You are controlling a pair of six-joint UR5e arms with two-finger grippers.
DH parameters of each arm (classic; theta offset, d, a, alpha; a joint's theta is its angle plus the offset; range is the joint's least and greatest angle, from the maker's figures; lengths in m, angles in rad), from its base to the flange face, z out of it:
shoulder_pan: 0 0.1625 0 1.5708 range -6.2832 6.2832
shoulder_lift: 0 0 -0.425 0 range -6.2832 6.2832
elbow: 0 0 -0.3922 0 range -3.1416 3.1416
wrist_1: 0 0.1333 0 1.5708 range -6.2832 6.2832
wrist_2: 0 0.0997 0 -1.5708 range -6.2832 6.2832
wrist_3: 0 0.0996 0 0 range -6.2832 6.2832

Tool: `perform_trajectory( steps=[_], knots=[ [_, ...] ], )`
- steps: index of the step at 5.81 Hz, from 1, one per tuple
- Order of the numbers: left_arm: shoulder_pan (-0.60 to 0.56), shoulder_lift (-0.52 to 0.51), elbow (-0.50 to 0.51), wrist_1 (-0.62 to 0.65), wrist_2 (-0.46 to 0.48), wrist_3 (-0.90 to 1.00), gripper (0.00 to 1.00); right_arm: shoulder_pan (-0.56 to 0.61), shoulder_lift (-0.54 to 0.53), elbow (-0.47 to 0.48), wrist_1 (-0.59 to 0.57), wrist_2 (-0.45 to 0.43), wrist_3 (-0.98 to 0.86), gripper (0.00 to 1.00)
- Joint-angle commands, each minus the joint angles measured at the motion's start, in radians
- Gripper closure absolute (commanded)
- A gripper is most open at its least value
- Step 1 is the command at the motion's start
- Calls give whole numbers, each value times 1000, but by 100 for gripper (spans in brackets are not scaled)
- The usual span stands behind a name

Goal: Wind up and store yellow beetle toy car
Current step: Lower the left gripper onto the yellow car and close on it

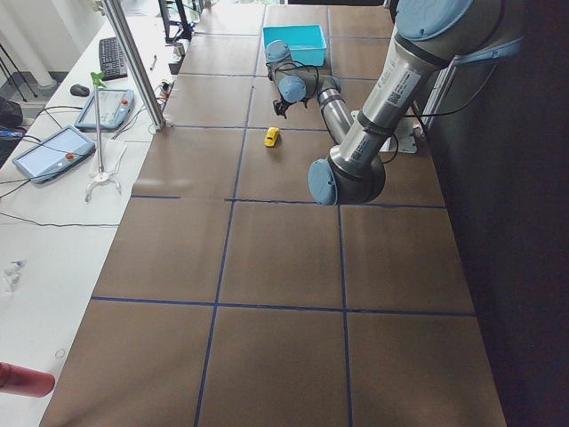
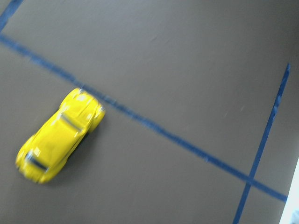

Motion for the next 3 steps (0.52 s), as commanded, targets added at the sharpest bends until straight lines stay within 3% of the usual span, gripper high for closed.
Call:
perform_trajectory(
  steps=[1, 3],
  knots=[
    [44, -183, 150, 155, 37, 75, 0, 0, 0, 0, 3, 5, 1, 0],
    [44, -262, 235, 258, 249, 609, 0, 0, 3, 2, 5, 6, 1, 0]
  ],
)
